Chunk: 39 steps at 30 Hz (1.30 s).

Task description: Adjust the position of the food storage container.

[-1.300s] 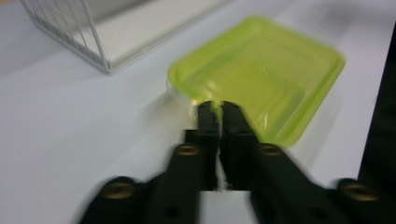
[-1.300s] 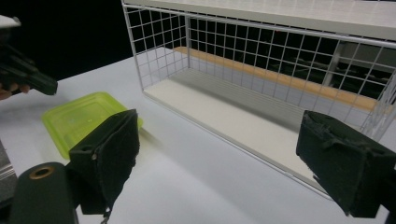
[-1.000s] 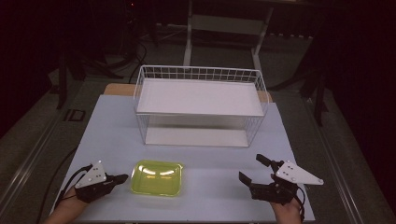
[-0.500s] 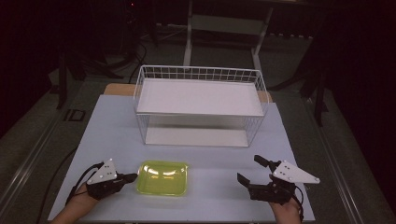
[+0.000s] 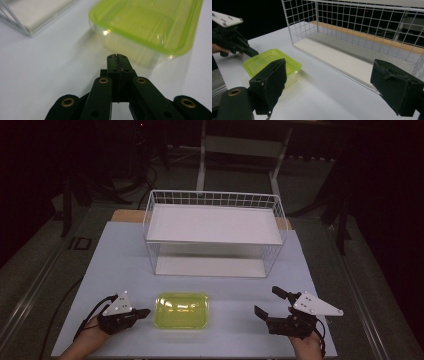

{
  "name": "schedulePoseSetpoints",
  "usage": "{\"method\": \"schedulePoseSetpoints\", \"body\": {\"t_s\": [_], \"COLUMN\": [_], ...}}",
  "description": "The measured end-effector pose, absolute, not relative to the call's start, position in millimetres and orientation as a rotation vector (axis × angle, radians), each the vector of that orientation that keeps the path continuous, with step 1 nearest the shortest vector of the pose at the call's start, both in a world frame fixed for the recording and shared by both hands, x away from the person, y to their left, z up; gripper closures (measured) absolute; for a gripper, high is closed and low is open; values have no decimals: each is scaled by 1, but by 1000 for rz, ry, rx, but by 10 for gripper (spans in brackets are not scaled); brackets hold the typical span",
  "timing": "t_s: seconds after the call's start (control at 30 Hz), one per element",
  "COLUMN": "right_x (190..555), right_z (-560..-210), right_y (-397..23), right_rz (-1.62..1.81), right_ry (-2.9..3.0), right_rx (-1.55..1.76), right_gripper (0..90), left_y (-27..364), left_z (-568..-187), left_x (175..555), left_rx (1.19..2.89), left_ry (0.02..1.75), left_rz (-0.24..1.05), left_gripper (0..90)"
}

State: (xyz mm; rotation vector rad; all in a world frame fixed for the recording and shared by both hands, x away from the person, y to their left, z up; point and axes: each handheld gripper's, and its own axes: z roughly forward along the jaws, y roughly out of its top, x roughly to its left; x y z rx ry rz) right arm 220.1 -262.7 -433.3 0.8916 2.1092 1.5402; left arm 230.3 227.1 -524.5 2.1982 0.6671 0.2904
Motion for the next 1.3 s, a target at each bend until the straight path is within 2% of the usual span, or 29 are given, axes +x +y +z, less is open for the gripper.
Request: {"method": "schedulePoseSetpoints", "body": {"t_s": [0.8, 1.3], "right_x": [221, 222], "right_z": [-435, -436], "right_y": [-262, -262], "right_rz": [1542, 1539], "right_ry": [2129, 2144], "right_rx": [891, 882], "right_gripper": [135, 136], "left_y": [170, 161], "left_z": [-531, -534], "left_x": [252, 255], "left_rx": [2250, 2247], "left_ry": [554, 545], "left_rz": [190, 183], "left_gripper": [900, 900]}}
